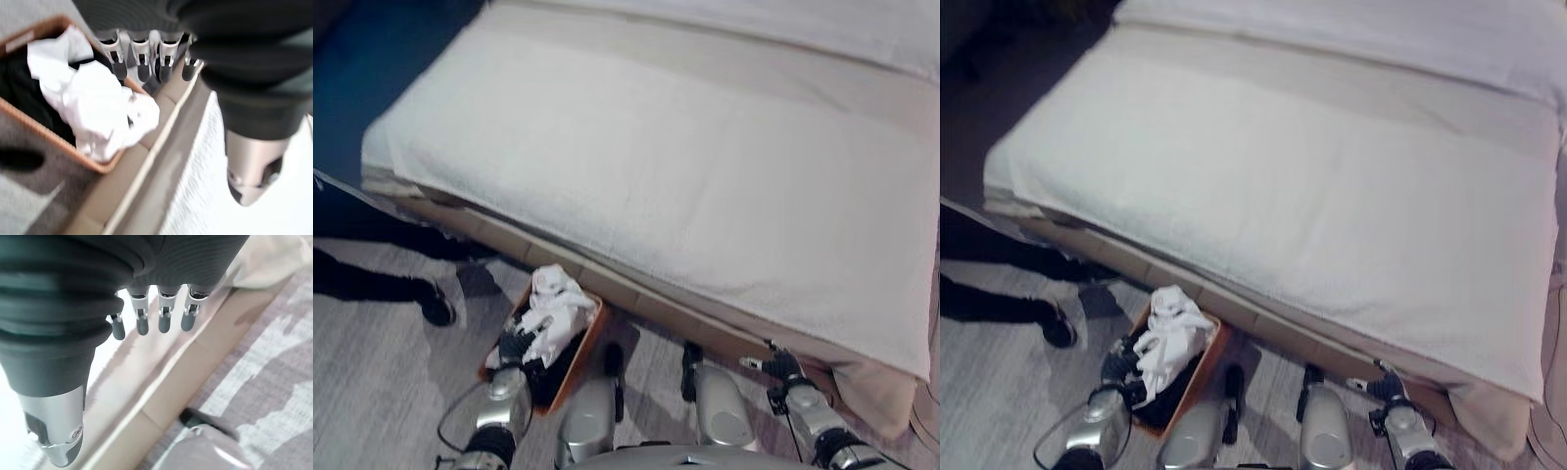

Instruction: Pick up clothes into the bucket

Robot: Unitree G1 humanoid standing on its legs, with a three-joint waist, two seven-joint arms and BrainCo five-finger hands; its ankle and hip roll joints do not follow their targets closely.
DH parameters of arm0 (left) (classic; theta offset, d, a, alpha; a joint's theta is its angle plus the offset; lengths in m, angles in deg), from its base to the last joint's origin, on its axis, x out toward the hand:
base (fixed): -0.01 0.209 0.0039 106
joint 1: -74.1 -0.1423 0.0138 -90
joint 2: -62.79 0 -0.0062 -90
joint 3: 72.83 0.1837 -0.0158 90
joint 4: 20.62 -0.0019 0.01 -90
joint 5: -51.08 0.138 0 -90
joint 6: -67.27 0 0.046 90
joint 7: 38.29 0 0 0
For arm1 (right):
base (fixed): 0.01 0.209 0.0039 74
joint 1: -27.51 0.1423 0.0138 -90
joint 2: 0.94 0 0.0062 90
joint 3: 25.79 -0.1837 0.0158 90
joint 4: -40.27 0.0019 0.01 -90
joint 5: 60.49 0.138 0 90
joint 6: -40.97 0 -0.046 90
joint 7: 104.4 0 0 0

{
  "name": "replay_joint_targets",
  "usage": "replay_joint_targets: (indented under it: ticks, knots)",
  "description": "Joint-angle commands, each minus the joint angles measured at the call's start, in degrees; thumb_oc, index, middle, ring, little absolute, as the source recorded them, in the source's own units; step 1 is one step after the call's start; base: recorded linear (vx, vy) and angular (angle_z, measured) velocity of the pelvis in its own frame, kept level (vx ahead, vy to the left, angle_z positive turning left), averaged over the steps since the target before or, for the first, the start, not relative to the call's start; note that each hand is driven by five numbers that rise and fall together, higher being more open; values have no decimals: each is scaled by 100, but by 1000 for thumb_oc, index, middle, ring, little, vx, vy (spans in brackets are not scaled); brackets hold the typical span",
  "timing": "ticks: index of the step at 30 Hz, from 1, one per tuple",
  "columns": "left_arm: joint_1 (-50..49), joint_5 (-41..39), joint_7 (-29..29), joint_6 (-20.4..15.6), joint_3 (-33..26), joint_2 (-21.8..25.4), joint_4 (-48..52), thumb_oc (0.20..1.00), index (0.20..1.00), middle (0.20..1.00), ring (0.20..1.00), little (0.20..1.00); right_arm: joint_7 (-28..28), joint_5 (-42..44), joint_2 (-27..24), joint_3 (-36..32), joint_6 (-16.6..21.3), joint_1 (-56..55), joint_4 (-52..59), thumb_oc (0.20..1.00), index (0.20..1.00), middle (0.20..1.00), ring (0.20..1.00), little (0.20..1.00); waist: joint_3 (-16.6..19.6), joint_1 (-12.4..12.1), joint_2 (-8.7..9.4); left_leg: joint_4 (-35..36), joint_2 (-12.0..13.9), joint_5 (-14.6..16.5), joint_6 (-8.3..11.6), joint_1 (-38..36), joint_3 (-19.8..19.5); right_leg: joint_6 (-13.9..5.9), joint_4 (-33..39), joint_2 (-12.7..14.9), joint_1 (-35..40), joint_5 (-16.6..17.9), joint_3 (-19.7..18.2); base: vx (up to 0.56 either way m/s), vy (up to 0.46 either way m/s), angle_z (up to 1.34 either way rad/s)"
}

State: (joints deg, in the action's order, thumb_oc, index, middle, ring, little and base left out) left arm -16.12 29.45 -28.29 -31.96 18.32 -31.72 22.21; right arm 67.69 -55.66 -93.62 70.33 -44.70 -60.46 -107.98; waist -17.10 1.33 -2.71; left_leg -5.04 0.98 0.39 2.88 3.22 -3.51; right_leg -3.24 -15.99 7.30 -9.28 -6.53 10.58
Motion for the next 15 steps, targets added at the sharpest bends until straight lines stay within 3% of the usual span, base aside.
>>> replay_joint_targets:
  ticks: [1,6,15]
  knots:
    - [40,-22,-286,-51,70,195,-256,1000,1000,1000,1000,1000,187,770,82,-160,90,43,-183,1000,1000,1000,1000,1000,285,116,253,-148,-150,35,98,185,47,-388,975,161,622,386,-2,83,-38,0]
    - [-33,465,-505,146,205,46,-1127,1000,1000,1000,1000,1000,305,1015,228,-239,68,37,-478,1000,1000,1000,1000,1000,671,104,287,-159,-111,135,112,-76,166,-383,1420,84,1042,465,-54,89,-36,-7]
    - [-68,1432,-641,404,489,-70,-2121,1000,1000,1000,1000,1000,403,660,272,-127,-73,17,-890,1000,1000,1000,1000,1000,1020,164,340,228,-17,124,98,-524,179,-336,1391,-8,1350,360,2,53,-14,-3]
